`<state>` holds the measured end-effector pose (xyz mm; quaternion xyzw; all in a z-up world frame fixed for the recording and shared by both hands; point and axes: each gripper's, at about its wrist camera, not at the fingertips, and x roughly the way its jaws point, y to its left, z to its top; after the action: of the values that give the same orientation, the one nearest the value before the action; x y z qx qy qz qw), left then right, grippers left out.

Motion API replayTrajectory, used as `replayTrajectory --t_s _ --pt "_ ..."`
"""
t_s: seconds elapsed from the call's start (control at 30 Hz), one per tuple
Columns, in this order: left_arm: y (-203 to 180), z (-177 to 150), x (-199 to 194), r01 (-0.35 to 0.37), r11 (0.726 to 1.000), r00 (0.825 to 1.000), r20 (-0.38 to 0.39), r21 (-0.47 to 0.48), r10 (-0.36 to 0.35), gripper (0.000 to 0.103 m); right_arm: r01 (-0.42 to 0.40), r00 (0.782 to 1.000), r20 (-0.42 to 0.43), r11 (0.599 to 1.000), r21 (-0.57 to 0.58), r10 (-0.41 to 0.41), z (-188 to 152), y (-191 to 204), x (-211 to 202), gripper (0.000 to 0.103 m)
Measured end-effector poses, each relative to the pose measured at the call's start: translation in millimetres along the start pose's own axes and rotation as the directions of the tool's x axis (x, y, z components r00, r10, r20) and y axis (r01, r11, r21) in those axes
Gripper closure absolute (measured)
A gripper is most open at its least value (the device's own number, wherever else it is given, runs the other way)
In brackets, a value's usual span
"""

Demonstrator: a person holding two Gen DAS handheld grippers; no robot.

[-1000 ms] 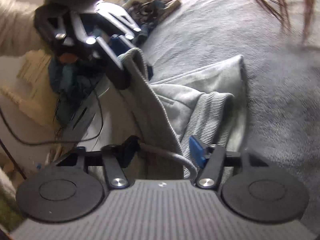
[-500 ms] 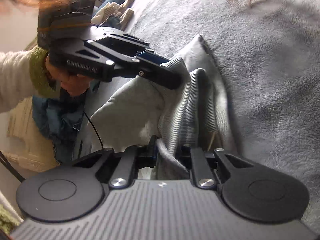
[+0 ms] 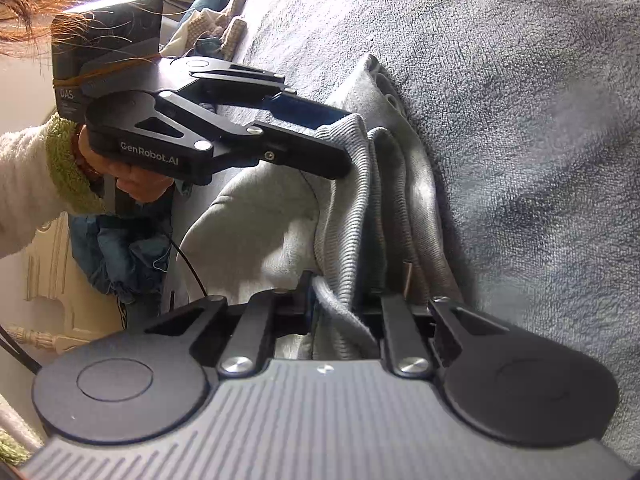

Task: Fold clothes
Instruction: 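Hold the cuff with the left tool while the right tool pulls the waistband fabric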

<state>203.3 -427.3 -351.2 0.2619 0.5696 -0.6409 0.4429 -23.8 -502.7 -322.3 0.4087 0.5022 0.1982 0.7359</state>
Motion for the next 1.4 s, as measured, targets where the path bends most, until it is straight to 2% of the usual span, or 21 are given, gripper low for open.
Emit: replayTrajectory --t_s 0.17,0.27,0.37,0.63,0.8,0.87,1.1,1.4 --pt "18.5 2.7 4.0 0.076 0.995 0.996 -0.042 -0.061 -0.079 0.057 -0.004 1.0 0.001 1.0 0.007 0.004 -4.0 -3.3 5.6 0.09" --pt "31.7 5.8 5.4 0.136 0.984 0.987 -0.066 -0.113 -0.144 0.051 -0.008 1.0 0.005 1.0 0.013 0.008 -5.1 -3.9 7.4 0.09" --pt "39.7 7.9 7.5 0.168 0.977 0.979 -0.089 -0.133 -0.181 0.05 -0.01 1.0 0.009 1.0 0.017 0.01 -6.1 -2.9 10.3 0.09" --pt "50.5 12.6 -1.1 0.205 0.97 0.959 -0.17 -0.131 -0.226 0.05 0.008 1.0 0.013 1.0 -0.009 -0.008 -7.8 -0.2 4.6 0.088" --pt "56.4 11.3 3.4 0.219 0.965 0.951 -0.187 -0.145 -0.244 0.05 0.002 1.0 0.024 1.0 0.022 -0.003 -9.6 -1.6 5.4 0.088" --pt "55.8 10.4 3.0 0.222 0.967 0.953 -0.18 -0.125 -0.242 0.05 0.001 1.0 0.028 0.999 0.039 -0.002 -11.4 -3.5 5.0 0.088" --pt "58.4 -1.8 -15.1 0.206 0.972 0.972 -0.088 -0.113 -0.217 0.073 -0.003 0.999 0.046 0.998 0.07 0.0 -14.9 -7.5 4.9 0.088" --pt "55.4 -19.3 -63.3 0.198 0.973 0.98 0.005 -0.117 -0.198 0.078 0.021 0.999 0.039 0.999 0.027 -0.022 -5.5 0.2 -1.7 0.087"
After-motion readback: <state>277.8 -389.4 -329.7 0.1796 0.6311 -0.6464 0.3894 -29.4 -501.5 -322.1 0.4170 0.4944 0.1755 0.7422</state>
